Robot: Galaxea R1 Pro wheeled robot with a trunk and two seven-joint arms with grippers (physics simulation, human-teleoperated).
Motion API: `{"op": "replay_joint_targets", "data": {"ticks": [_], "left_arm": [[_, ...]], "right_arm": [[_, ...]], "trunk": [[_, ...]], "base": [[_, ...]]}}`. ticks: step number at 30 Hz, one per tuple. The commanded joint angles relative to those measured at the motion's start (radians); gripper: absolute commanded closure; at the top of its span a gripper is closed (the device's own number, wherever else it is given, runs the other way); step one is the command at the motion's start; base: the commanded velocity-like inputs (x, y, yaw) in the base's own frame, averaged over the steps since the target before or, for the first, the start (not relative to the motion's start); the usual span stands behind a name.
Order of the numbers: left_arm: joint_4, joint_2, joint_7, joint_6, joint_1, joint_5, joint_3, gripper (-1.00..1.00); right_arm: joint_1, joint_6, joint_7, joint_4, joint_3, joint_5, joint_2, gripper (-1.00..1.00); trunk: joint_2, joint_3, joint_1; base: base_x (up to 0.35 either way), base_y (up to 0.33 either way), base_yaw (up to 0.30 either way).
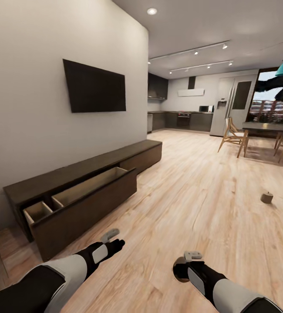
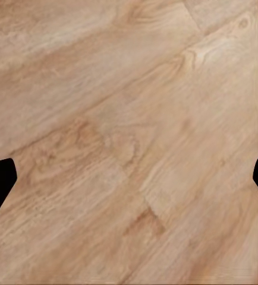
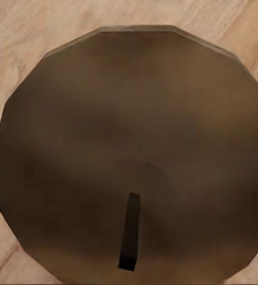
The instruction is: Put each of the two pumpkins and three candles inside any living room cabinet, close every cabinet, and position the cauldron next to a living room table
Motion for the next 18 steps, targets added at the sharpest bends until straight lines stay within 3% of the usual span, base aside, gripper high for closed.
{"op": "replay_joint_targets", "data": {"ticks": [1,18], "left_arm": [[0.002,-0.001,0.002,0.002,-0.001,0.009,-0.008,-1.0],[0.0,0.0,0.002,0.002,-0.001,0.009,-0.009,-1.0]], "right_arm": [[0.0,0.006,-0.006,-0.003,0.009,-0.008,0.0,1.0],[0.0,0.011,-0.007,-0.003,0.009,-0.008,0.0,1.0]], "trunk": [[0.0,-0.001,0.0],[0.0,-0.002,0.0]], "base": [[0.301,-0.199,-0.077],[0.301,-0.2,-0.009]]}}
